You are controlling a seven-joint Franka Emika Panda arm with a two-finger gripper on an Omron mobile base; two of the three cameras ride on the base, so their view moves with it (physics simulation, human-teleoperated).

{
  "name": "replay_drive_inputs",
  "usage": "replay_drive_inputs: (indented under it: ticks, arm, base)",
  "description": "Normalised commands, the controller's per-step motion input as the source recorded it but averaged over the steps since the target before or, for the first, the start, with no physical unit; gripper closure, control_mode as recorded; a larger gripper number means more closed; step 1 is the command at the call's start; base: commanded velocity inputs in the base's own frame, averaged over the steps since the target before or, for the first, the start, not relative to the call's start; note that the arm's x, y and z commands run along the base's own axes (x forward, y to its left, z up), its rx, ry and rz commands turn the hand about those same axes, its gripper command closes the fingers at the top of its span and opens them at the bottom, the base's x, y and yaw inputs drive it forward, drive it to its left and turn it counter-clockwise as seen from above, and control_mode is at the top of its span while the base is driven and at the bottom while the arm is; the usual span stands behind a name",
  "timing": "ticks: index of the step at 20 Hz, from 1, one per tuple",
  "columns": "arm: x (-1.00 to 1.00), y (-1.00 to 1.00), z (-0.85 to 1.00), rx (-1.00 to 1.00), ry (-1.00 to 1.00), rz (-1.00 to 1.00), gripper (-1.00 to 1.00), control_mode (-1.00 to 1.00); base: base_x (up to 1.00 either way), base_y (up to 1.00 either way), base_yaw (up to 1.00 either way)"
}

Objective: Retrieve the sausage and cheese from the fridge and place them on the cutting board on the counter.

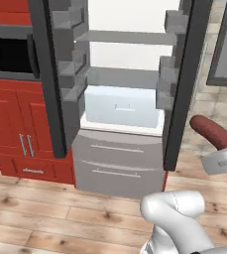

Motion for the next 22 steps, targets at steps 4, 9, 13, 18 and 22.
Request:
replay_drive_inputs:
  ticks: [4, 9, 13, 18, 22]
  arm:
    - [0.00, 0.00, 0.00, 0.00, 0.00, 0.00, 1.00, 1.00]
    - [0.00, 0.00, 0.00, 0.00, 0.00, 0.00, 1.00, 1.00]
    - [0.00, 0.00, 0.00, 0.00, 0.00, 0.00, 1.00, 1.00]
    - [0.00, 0.00, 0.00, 0.00, 0.00, 0.00, 1.00, 1.00]
    - [0.00, 0.00, 0.00, 0.00, 0.00, 0.00, 1.00, 1.00]
  base:
    - [-0.80, -0.35, 0.86]
    - [-0.95, -0.03, 0.82]
    - [-1.00, 0.45, 0.73]
    - [-1.00, 0.54, 0.63]
    - [-0.07, 0.83, 0.28]
